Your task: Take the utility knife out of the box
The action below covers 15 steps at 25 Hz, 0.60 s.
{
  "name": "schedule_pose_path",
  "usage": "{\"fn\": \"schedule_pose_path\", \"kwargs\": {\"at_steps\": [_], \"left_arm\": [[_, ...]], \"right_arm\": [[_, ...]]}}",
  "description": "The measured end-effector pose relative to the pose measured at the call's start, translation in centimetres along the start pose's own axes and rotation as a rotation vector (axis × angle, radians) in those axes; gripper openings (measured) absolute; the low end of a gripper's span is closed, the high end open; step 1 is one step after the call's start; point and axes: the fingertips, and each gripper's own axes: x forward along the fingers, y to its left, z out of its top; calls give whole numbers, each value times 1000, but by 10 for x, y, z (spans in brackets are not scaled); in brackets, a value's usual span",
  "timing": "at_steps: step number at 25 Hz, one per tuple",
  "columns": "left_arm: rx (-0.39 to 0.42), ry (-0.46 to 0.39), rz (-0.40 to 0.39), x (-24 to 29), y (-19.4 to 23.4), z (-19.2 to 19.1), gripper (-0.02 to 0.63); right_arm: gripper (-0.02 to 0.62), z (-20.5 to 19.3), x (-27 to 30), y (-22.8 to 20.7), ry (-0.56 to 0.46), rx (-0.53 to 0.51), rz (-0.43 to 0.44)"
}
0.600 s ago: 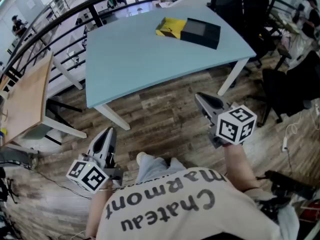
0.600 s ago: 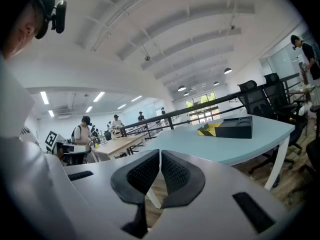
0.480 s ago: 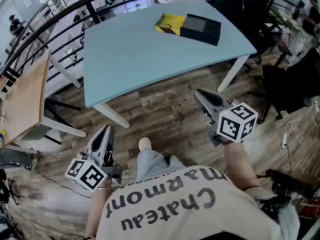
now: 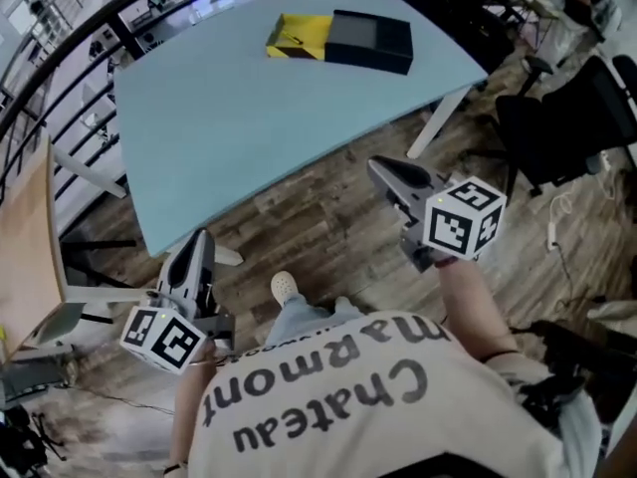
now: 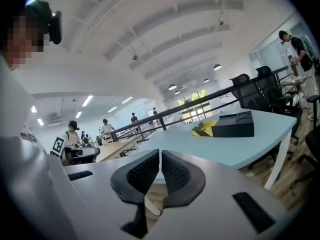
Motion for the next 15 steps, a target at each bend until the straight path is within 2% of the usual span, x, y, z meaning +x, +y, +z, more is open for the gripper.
{"fn": "schedule_pose_path", "kwargs": {"at_steps": [9, 15], "left_arm": [[42, 12, -94, 56, 71, 74, 2], [45, 13, -148, 72, 103, 100, 2]], "right_arm": [[41, 46, 89, 5, -45, -8, -57], [41, 69, 123, 14, -70, -37, -95]]}}
